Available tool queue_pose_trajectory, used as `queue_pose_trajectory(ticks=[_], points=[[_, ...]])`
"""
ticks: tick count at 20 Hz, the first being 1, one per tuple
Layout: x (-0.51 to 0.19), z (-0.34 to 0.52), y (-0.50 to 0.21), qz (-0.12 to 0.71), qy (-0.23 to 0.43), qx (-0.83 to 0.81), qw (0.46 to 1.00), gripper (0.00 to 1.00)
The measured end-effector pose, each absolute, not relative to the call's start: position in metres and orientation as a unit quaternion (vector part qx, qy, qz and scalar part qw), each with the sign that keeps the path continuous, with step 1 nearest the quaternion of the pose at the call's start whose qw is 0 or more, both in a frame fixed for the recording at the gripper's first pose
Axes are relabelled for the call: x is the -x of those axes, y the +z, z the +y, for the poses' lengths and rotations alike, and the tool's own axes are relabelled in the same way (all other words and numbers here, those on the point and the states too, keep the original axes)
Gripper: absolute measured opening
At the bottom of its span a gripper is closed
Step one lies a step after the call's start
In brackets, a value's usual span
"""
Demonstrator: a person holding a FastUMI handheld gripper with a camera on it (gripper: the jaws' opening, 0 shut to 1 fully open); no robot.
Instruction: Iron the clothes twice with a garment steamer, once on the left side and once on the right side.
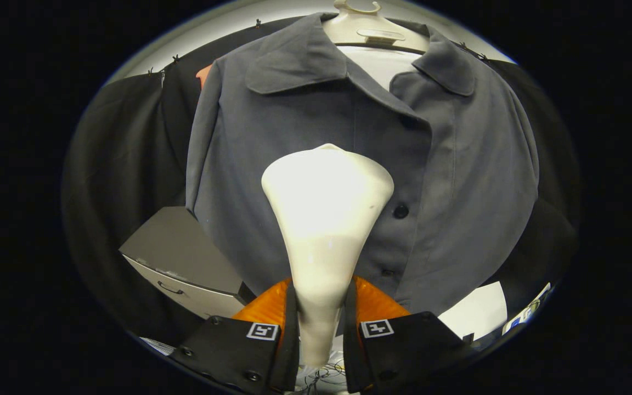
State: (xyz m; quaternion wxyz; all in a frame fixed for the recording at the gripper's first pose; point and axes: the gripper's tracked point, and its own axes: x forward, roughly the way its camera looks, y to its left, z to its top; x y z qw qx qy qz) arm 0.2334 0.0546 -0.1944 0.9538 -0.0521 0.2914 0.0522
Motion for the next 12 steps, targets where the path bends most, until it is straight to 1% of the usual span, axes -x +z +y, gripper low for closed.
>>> queue_pose_trajectory(ticks=[12], points=[[-0.215, 0.038, -0.278, 0.356, 0.048, 0.052, 0.932, 0.41]])
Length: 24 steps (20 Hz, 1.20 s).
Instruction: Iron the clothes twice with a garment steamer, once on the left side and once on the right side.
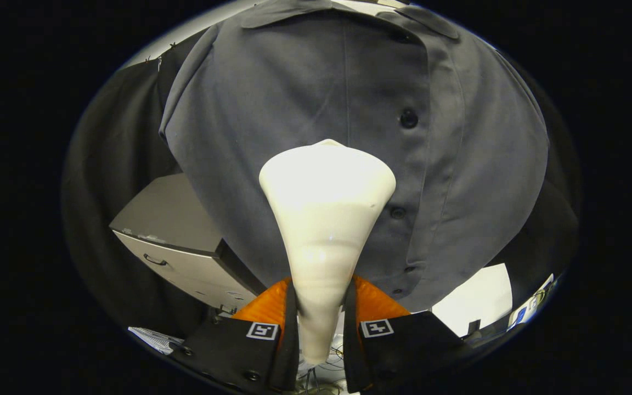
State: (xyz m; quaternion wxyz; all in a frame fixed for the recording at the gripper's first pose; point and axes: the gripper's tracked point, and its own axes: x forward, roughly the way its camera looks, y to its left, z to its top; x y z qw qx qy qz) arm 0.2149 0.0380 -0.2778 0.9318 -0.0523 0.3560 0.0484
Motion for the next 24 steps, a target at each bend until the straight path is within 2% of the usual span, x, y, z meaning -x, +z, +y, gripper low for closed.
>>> queue_pose_trajectory(ticks=[24], points=[[-0.174, 0.017, -0.436, 0.473, 0.032, 0.046, 0.879, 0.41]])
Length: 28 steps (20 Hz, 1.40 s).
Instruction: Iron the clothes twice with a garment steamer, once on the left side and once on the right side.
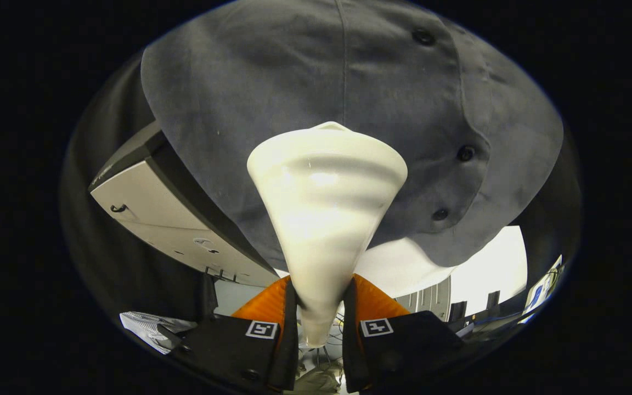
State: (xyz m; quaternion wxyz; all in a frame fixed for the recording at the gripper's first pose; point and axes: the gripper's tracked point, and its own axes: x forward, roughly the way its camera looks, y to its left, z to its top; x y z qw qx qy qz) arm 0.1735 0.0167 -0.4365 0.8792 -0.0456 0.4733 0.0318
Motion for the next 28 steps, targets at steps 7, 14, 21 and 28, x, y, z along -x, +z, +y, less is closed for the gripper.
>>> queue_pose_trajectory(ticks=[7, 14, 21, 28], points=[[-0.153, 0.001, -0.491, 0.513, 0.016, 0.038, 0.857, 0.41], [-0.130, -0.006, -0.450, 0.502, 0.015, 0.014, 0.865, 0.41], [-0.128, -0.028, -0.310, 0.420, 0.000, 0.022, 0.907, 0.41], [-0.141, -0.051, -0.168, 0.330, -0.019, 0.036, 0.943, 0.41]])
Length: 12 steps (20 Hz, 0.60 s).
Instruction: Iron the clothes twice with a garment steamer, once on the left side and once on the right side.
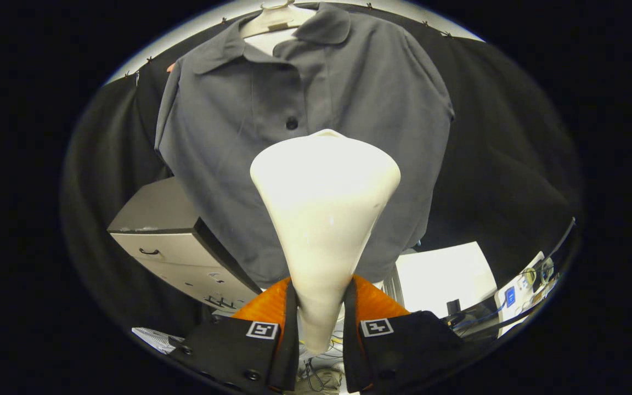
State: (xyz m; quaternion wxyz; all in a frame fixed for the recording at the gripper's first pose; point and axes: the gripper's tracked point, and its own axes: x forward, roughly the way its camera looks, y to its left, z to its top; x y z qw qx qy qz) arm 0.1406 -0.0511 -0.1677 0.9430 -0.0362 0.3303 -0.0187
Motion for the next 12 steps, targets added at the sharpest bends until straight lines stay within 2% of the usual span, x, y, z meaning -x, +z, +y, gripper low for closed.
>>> queue_pose_trajectory(ticks=[7, 12], points=[[-0.181, -0.088, -0.072, 0.270, -0.018, 0.058, 0.961, 0.41], [-0.210, -0.102, -0.041, 0.253, -0.007, 0.067, 0.965, 0.41]])
